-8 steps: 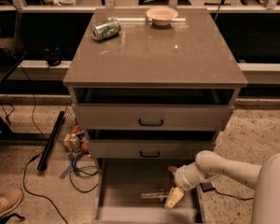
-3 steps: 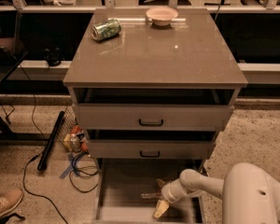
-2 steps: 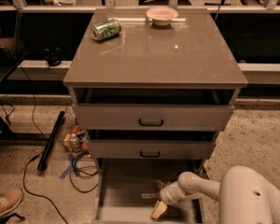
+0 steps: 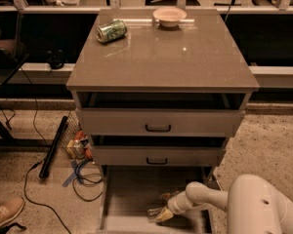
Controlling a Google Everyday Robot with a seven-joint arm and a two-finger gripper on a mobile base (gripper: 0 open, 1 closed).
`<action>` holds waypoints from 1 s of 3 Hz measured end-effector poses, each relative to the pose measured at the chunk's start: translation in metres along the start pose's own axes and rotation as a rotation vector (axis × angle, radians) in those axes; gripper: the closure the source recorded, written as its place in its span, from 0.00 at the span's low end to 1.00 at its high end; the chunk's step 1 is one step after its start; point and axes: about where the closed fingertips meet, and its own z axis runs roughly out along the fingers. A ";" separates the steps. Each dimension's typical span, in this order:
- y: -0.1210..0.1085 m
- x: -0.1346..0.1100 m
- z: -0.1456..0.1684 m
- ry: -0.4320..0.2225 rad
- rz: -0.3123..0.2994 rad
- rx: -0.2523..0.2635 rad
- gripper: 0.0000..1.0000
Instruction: Pick water bottle from bottom drawer and place on counter
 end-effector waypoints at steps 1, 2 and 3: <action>-0.005 0.002 -0.007 -0.004 0.000 0.030 0.61; -0.009 -0.005 -0.025 -0.020 -0.016 0.059 0.84; -0.012 -0.019 -0.063 -0.036 -0.068 0.097 1.00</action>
Offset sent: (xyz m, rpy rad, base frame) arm 0.0155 -0.0285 0.0480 0.0080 -0.1116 -0.0383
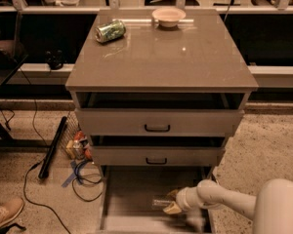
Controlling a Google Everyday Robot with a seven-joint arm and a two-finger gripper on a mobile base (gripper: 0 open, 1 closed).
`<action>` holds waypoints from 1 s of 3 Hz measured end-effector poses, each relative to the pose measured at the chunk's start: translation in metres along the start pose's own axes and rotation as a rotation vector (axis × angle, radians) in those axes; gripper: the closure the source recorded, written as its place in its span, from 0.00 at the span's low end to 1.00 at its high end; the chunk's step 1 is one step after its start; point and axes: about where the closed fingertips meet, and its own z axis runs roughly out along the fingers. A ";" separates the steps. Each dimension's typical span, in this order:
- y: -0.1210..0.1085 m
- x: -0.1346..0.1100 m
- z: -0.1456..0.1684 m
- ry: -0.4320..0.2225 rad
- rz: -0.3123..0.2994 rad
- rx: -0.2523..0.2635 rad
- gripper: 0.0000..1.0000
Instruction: Pick water bottle from bottom drawer and place on counter
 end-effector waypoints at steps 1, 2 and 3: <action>-0.007 -0.020 -0.064 -0.019 -0.060 0.033 1.00; -0.007 -0.020 -0.064 -0.019 -0.060 0.033 1.00; -0.010 -0.021 -0.079 -0.045 -0.055 0.047 1.00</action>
Offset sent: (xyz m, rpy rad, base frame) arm -0.0033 -0.0195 0.0487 0.0035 -0.0517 0.0236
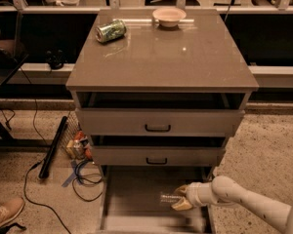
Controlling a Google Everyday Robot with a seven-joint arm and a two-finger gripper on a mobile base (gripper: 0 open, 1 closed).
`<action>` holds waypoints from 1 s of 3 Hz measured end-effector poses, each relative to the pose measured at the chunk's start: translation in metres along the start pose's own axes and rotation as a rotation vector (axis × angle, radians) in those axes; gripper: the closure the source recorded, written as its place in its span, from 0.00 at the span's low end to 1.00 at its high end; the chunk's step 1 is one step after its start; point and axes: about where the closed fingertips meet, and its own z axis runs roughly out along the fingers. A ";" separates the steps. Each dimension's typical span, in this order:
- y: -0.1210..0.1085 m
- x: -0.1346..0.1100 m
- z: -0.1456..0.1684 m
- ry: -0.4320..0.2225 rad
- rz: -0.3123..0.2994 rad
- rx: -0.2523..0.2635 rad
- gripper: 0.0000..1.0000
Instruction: Pick water bottle from bottom drawer and place on counter
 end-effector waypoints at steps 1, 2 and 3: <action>-0.010 -0.015 -0.051 -0.062 -0.020 0.047 1.00; -0.020 -0.029 -0.117 -0.114 -0.054 0.119 1.00; -0.028 -0.049 -0.177 -0.190 -0.103 0.160 1.00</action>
Offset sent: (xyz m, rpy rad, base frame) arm -0.0112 -0.1101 0.1834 0.1135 -0.2637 -0.0643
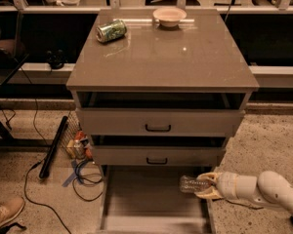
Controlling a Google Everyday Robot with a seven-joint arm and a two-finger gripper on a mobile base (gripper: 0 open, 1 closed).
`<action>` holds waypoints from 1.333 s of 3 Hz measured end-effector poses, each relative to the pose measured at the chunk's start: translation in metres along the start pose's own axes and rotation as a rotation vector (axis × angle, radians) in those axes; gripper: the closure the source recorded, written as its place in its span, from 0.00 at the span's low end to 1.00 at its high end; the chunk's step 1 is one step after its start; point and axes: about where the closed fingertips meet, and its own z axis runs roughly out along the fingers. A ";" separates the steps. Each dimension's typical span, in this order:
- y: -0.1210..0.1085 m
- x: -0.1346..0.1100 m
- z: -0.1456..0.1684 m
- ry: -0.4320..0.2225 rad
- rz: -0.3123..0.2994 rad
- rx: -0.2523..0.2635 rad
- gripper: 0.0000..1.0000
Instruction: Pick water bottle from bottom drawer and place on counter
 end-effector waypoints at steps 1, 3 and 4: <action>0.000 0.000 0.000 0.000 0.000 0.000 1.00; -0.054 -0.039 -0.067 -0.105 0.006 0.055 1.00; -0.079 -0.059 -0.095 -0.129 -0.018 0.077 1.00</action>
Offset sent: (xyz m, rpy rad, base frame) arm 0.0134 -0.0350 0.0493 0.0998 -0.0324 -0.0325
